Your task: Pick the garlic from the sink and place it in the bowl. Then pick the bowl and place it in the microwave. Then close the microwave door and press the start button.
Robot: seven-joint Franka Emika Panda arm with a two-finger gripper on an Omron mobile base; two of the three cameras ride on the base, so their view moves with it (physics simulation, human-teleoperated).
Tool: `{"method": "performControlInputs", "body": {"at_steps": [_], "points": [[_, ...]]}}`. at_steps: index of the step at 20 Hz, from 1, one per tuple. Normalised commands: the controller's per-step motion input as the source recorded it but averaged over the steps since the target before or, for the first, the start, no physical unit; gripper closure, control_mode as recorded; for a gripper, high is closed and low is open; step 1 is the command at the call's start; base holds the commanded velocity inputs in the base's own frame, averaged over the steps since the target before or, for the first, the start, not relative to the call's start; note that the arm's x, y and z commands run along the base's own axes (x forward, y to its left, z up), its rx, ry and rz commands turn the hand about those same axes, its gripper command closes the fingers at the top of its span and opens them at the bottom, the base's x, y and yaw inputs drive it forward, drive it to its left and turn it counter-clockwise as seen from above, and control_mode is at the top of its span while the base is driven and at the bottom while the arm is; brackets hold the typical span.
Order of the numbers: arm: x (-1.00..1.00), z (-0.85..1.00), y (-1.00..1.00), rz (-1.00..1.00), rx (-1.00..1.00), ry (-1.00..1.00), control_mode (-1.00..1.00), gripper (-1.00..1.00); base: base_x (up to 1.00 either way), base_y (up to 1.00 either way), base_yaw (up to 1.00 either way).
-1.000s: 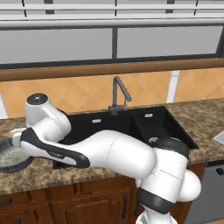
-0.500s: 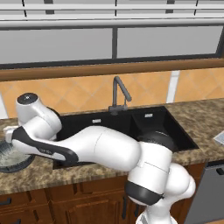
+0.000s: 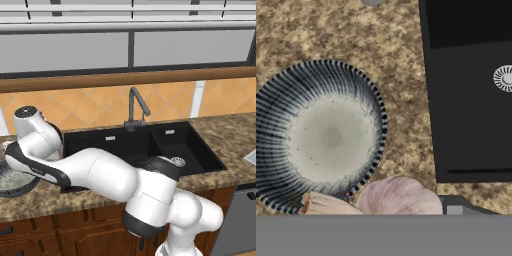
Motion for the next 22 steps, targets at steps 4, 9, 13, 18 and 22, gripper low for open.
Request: {"method": "performControlInputs", "body": {"at_steps": [4,9,13,18,22], "points": [[0.22,-0.1,0.15,-0.1,0.0,0.06,-1.0,1.0,0.0,0.0,0.0],[0.1,-0.28,0.17,-0.08,0.0,0.06,-1.0,1.0,0.0,0.0,0.0],[0.07,-0.36,0.11,-0.07,0.0,0.03,-1.0,1.0,0.0,0.0,0.0],[0.02,-0.35,0.08,-0.06,0.0,0.01,-1.0,1.0,0.0,0.0,0.0],[0.01,-0.39,0.07,-0.04,0.0,0.0,-1.0,1.0,0.0,0.0,0.0]]}}
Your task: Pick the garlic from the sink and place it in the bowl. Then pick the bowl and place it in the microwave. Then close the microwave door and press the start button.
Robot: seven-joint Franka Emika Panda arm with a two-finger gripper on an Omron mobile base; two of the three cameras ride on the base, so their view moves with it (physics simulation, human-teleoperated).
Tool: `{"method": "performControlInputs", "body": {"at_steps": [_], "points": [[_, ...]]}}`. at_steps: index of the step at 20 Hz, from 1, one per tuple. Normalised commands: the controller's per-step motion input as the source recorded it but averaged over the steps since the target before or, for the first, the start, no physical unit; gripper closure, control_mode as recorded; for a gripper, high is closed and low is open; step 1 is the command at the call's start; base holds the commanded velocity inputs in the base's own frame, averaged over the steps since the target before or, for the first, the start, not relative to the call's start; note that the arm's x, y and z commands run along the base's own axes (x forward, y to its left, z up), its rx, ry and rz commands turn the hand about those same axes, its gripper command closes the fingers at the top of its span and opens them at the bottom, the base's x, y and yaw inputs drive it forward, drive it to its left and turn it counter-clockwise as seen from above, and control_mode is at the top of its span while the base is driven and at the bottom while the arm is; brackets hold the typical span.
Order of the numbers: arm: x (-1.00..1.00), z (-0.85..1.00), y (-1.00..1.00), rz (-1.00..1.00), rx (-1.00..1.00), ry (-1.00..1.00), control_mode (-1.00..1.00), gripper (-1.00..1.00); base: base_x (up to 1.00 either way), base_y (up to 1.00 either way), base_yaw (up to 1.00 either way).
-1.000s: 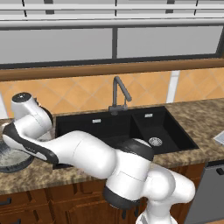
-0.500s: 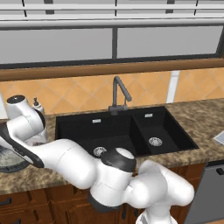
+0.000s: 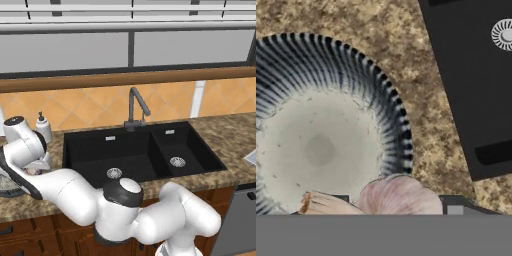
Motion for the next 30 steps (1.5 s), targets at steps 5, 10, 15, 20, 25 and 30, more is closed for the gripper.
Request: {"method": "performControlInputs", "body": {"at_steps": [5,10,15,20,25,30], "points": [[0.09,-0.28,0.24,-0.07,0.0,0.03,-1.0,1.0,0.0,0.0,0.0],[0.07,-0.22,0.19,-0.08,0.0,0.02,-1.0,-1.0,0.0,0.0,0.0],[0.0,0.0,0.0,-0.05,0.0,-0.01,-1.0,-1.0,0.0,0.0,0.0],[0.0,0.0,0.0,0.0,0.0,-0.06,-1.0,-1.0,0.0,0.0,0.0],[-0.11,0.06,-0.11,-0.01,0.0,-0.06,-1.0,-1.0,0.0,0.0,0.0],[-0.25,0.21,-0.36,-0.02,0.03,-0.01,-1.0,-1.0,0.0,0.0,0.0]]}}
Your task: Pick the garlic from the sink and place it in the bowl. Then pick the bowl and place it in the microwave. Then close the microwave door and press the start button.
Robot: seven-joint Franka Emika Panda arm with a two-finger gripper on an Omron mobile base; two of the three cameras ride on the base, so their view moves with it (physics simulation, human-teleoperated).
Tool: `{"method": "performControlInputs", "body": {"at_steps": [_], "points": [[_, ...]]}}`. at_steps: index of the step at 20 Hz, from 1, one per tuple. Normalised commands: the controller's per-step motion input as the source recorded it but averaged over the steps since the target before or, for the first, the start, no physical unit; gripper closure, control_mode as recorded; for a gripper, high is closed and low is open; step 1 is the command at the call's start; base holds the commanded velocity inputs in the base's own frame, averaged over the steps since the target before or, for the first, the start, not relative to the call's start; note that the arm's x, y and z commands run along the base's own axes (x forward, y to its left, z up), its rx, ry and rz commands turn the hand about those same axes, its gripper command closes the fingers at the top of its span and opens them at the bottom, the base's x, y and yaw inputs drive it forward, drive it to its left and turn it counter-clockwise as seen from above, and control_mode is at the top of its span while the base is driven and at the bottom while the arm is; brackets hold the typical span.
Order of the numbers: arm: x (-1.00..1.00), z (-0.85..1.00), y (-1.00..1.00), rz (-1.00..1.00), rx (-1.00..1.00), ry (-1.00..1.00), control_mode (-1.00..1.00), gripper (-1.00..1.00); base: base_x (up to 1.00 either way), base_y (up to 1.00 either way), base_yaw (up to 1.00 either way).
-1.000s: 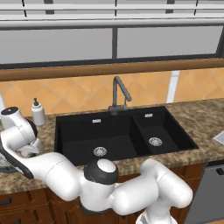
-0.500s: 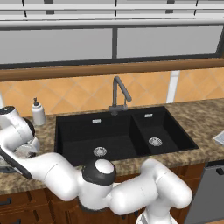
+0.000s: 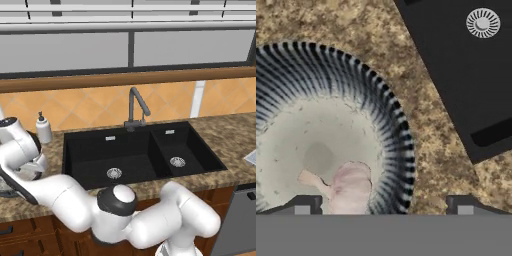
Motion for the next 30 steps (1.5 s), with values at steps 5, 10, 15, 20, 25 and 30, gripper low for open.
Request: {"method": "performControlInputs", "body": {"at_steps": [5,10,15,20,25,30], "points": [[-0.2,0.13,-0.31,0.0,0.06,0.0,-1.0,-1.0,0.0,0.0,0.0],[-0.03,0.0,-0.3,0.0,0.07,0.0,-1.0,-1.0,0.0,0.0,0.0],[0.23,-0.09,-0.04,0.0,0.05,0.01,-1.0,-1.0,0.0,0.0,0.0],[0.49,-0.21,0.1,0.0,0.0,0.06,-1.0,-1.0,0.0,0.0,0.0],[0.45,-0.19,0.39,0.0,0.0,0.09,-1.0,-1.0,0.0,0.0,0.0],[0.19,-0.31,0.4,0.0,0.0,0.07,-1.0,-1.0,0.0,0.0,0.0]]}}
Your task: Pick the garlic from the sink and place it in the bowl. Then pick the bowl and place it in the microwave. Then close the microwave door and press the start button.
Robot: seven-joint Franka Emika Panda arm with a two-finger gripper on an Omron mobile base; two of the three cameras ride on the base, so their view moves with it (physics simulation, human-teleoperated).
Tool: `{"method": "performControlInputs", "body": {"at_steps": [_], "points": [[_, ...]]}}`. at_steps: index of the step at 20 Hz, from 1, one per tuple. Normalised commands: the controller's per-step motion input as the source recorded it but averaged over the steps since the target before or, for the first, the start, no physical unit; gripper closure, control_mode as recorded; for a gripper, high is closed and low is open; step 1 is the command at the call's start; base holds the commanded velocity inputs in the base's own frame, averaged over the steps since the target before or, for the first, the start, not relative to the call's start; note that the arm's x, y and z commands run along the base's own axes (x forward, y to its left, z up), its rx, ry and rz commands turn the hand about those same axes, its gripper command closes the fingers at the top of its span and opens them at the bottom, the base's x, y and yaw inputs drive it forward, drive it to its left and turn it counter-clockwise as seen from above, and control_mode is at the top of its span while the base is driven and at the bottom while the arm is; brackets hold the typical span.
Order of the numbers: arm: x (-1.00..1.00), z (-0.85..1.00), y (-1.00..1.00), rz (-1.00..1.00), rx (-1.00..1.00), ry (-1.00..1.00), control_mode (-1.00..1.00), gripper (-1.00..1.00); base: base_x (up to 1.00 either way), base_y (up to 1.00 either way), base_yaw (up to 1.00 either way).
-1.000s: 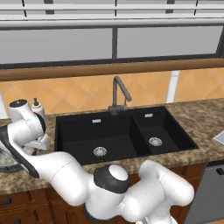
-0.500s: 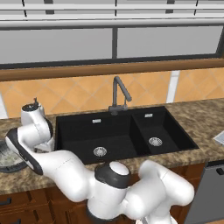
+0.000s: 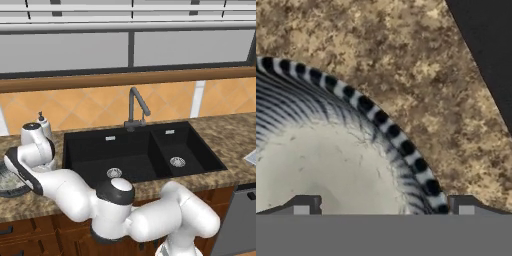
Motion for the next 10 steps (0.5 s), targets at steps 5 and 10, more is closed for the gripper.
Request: {"method": "performControlInputs", "body": {"at_steps": [5,10], "points": [[0.0,-0.26,0.07,0.0,0.0,0.01,-1.0,1.0,0.0,0.0,0.0],[-0.05,-0.02,0.0,0.0,0.0,0.0,-1.0,1.0,0.0,0.0,0.0]]}}
